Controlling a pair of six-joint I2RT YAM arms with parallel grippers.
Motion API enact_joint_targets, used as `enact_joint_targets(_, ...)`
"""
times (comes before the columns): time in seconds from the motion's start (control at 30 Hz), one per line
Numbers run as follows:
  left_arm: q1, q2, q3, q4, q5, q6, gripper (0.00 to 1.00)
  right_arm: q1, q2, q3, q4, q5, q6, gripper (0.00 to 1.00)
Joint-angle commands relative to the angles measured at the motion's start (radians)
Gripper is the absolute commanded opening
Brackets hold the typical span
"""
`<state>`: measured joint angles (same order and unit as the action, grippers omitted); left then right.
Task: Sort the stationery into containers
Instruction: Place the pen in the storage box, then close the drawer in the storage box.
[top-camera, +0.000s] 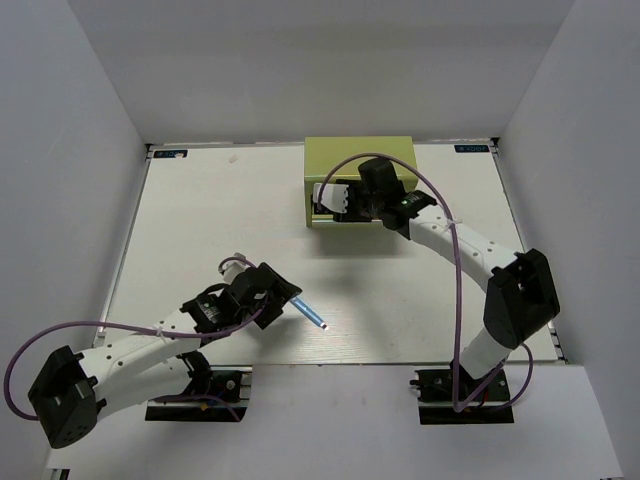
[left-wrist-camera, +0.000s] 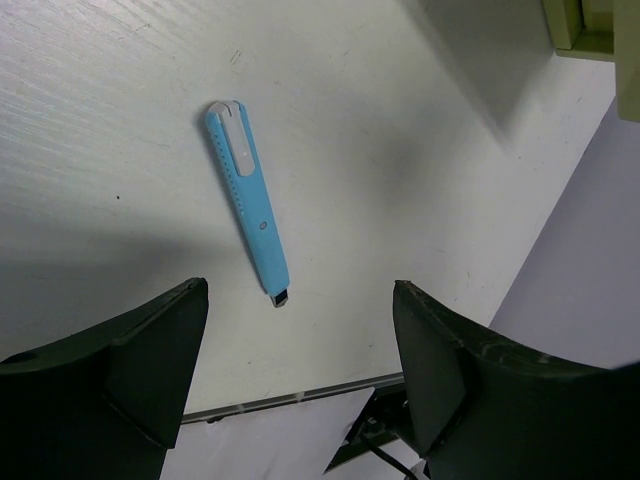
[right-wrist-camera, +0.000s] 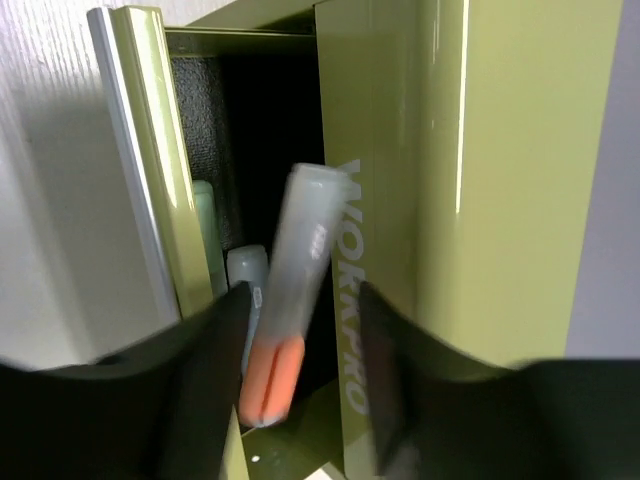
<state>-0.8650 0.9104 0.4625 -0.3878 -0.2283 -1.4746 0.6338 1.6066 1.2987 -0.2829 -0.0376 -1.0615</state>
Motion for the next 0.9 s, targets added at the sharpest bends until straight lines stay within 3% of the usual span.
enact_joint_targets(0.0,0.006,-0.025,0.002,0.003,-0.009,-0.001,0.84,-0.009,0.001,0.066,0.008,-0.024,-0.009,0.56)
enact_joint_targets(0.2,0.006,-0.034,-0.007,0.003,-0.009,-0.001,0.84,-0.014,-0.010,0.121,-0.033,-0.053,0.032,0.58)
enact_joint_targets(0.27,0.006,-0.034,-0.007,0.012,-0.009,-0.001,0.84,-0.019,-0.022,0.164,-0.117,-0.120,0.052,0.31)
enact_joint_targets(0.3,0.006,-0.025,-0.007,0.012,-0.009,-0.001,0.84,-0.020,-0.022,0.171,-0.145,-0.171,0.052,0.03)
enact_joint_targets(0.33,0.006,-0.025,-0.007,0.012,-0.009,-0.001,0.84,-0.020,-0.024,0.177,-0.216,-0.218,0.049,0.00)
enact_joint_targets(0.57,0.006,-0.016,-0.007,0.021,0.000,-0.001,0.84,-0.017,0.022,0.243,-0.603,-0.400,-0.219,0.00)
enact_joint_targets(0.67,0.006,-0.007,-0.007,0.021,0.000,-0.001,0.84,-0.017,0.067,0.286,-0.703,-0.424,-0.249,0.00)
enact_joint_targets(0.73,0.006,-0.007,-0.007,0.021,0.000,-0.001,0.84,-0.019,0.107,0.291,-0.693,-0.403,-0.217,0.00)
enact_joint_targets(0.87,0.006,0.016,0.025,0.012,0.000,0.008,0.84,-0.017,0.130,0.231,-0.493,-0.305,-0.144,0.00)
